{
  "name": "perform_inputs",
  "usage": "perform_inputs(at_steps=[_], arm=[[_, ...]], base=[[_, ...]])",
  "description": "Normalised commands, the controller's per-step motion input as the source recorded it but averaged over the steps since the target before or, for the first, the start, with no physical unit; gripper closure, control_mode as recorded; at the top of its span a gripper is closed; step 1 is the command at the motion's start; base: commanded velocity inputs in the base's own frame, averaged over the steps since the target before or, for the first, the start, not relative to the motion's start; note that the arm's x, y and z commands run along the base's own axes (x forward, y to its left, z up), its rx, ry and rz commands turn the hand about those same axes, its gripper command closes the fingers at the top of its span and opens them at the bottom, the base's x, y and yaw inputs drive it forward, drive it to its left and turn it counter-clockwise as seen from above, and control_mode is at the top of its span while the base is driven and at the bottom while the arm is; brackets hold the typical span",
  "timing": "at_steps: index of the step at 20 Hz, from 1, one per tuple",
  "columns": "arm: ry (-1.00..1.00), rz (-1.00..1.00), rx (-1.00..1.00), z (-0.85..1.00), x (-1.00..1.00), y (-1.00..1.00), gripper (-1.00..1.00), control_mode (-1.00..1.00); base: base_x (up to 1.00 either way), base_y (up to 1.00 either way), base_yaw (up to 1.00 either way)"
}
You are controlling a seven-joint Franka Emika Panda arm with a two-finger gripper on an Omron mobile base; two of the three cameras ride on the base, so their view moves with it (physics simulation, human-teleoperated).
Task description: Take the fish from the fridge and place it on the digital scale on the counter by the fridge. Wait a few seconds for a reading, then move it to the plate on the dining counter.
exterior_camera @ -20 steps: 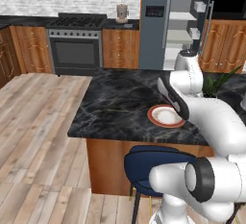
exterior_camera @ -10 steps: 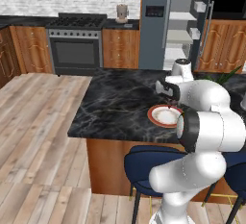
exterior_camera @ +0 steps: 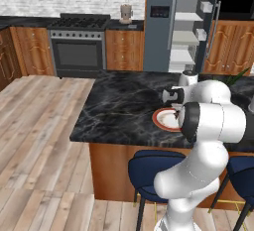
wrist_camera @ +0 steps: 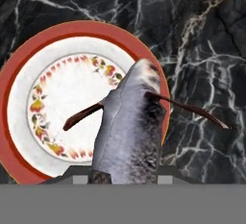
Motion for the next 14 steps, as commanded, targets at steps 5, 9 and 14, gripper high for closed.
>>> perform_inputs(at_steps=[5, 9, 14], arm=[[0.05, 0.0, 0.01, -0.42, 0.14, 0.0, 1.0, -1.0], [0.04, 0.0, 0.02, -0.3, 0.12, -0.01, 1.0, -1.0], [0.01, 0.0, 0.01, -0.13, 0.08, 0.0, -1.0, -1.0]], base=[[0.0, 0.0, 0.0], [0.0, 0.0, 0.0], [0.0, 0.0, 0.0]])
